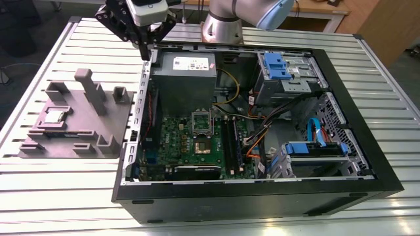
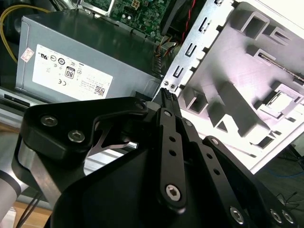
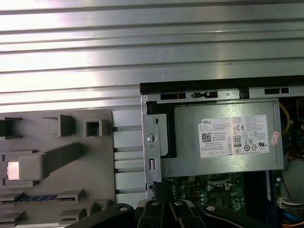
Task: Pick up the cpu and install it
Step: 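Reach for the cpu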
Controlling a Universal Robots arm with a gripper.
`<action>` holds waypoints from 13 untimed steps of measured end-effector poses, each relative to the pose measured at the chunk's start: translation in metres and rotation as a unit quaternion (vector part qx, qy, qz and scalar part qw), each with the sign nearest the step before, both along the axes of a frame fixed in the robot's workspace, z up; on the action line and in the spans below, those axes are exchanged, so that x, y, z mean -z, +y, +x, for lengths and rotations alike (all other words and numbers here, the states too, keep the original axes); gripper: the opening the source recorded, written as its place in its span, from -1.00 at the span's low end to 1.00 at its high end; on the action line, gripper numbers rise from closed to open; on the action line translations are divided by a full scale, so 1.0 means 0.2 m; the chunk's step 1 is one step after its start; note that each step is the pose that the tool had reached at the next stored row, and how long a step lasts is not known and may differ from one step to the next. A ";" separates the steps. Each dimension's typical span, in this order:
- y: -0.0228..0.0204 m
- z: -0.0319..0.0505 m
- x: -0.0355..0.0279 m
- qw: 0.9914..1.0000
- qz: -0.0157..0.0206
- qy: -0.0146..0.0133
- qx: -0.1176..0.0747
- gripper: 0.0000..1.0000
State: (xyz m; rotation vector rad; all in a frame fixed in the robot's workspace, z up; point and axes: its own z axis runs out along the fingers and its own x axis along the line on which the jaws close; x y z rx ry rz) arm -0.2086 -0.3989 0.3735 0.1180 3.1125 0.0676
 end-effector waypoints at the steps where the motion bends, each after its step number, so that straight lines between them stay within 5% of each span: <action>1: 0.000 -0.001 0.000 1.000 0.000 0.000 0.000 -0.80; 13: 0.000 -0.014 0.000 1.000 0.000 0.000 0.000 -0.80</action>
